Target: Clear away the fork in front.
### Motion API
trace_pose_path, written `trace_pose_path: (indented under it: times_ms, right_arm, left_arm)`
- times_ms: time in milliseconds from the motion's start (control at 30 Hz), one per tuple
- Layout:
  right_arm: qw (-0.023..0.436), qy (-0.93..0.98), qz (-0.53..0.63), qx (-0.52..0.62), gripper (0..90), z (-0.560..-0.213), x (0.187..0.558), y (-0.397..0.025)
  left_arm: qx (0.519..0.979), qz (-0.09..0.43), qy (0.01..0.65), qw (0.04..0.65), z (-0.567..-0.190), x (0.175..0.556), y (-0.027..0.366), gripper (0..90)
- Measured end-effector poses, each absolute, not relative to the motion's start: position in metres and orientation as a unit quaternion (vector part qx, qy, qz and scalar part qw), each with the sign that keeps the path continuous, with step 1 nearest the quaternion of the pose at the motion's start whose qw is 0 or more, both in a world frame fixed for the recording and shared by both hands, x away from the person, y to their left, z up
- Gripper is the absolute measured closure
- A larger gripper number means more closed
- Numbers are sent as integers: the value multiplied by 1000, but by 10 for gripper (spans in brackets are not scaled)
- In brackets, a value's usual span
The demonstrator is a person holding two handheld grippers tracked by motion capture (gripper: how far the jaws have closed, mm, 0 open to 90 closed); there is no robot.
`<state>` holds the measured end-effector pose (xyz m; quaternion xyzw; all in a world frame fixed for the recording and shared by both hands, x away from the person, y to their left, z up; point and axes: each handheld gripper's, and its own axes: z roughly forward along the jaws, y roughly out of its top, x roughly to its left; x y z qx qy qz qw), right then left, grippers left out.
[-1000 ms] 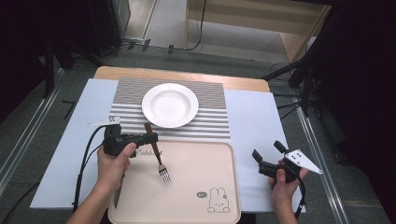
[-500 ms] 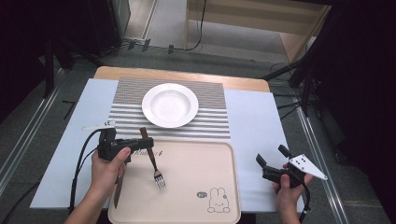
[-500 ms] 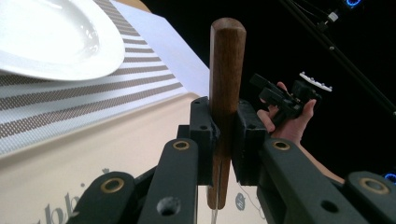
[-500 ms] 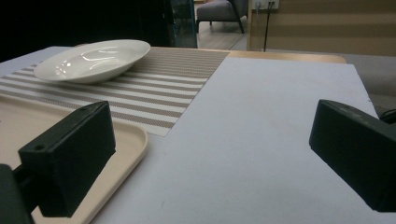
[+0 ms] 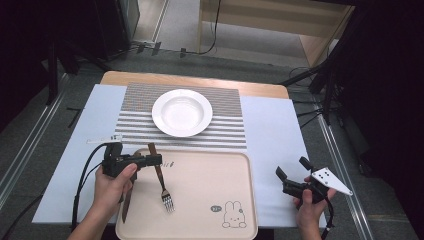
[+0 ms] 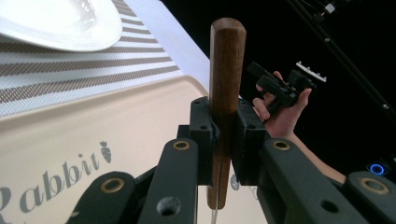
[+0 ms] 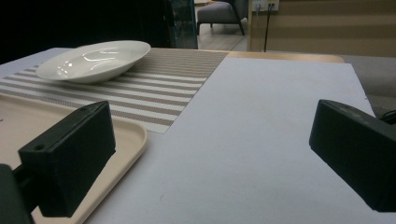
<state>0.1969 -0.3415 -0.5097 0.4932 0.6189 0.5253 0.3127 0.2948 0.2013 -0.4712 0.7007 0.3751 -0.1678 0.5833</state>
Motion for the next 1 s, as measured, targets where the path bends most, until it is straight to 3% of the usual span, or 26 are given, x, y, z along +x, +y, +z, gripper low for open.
trace_pose_path:
  times_ms: [433, 633, 1000]
  right_arm:
    - [318, 623, 519, 491, 0, -511, 198, -338]
    - [317, 624, 518, 491, 0, -512, 199, -338]
    - [315, 623, 518, 494, 0, -512, 200, -338]
  left_arm:
    - [705, -187, 388, 564, -481, 300, 204, 792]
    - [724, -146, 401, 542, -490, 306, 207, 754]
    - [805, -41, 407, 431, -495, 302, 191, 583]
